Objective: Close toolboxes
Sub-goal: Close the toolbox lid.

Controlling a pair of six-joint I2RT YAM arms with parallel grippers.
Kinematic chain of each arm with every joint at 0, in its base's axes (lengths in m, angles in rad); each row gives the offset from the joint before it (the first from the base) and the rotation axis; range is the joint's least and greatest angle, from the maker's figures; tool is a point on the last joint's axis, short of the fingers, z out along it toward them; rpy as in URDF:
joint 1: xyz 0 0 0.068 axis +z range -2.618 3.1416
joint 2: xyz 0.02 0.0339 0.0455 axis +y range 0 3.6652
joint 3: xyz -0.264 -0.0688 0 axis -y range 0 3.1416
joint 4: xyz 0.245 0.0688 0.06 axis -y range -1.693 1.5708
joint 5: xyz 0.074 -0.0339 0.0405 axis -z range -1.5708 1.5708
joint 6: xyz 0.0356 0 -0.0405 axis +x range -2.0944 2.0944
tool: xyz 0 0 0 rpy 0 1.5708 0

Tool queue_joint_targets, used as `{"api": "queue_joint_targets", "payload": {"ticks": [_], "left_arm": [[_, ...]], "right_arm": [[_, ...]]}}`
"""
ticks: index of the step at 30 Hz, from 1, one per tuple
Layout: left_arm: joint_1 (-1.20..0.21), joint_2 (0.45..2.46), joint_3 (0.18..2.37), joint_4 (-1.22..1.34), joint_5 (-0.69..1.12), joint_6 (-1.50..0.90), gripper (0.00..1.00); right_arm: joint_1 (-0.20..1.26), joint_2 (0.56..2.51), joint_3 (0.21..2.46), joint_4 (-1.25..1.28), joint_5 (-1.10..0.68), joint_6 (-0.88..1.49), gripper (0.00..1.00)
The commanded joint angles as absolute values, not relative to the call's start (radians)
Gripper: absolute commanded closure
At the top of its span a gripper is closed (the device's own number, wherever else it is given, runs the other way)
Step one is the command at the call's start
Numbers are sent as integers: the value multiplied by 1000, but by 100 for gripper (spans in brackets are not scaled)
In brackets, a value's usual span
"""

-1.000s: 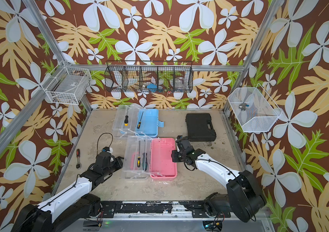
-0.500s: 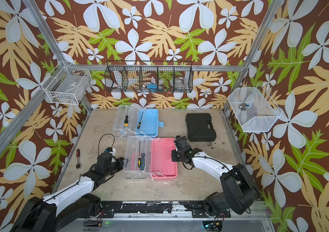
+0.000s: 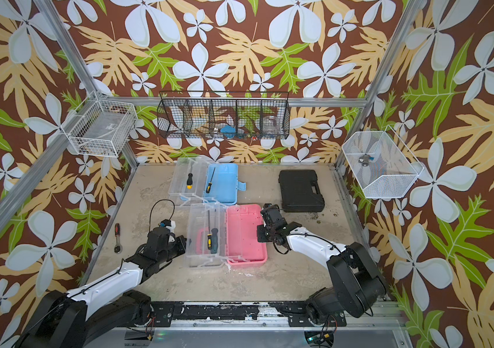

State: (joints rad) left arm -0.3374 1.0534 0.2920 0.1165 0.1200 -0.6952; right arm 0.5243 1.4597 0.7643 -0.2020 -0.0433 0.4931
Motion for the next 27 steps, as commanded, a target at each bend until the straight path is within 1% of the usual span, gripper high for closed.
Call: {"api": "queue_joint_targets", "payload": {"ticks": [1, 5, 6, 11, 19, 27], "left_arm": [[-339, 1043, 328, 53, 56, -666, 100], [-346, 1040, 372, 1, 31, -647, 100], [-356, 1041, 388, -13, 23, -645, 100], [-441, 1083, 513, -142, -108, -595, 100], [-558, 1167, 669, -327, -335, -544, 100], [-641, 1186, 824, -499, -524, -491, 100]], "right_arm": [[525, 1466, 770, -198, -10, 488, 80], [526, 1476, 775, -203, -3, 484, 88], [526, 1477, 777, -206, 1, 482, 91], [537, 1483, 796, -237, 51, 473, 100], [566, 1497, 840, -311, 165, 442, 100], [576, 1541, 858, -332, 165, 431, 100]]}}
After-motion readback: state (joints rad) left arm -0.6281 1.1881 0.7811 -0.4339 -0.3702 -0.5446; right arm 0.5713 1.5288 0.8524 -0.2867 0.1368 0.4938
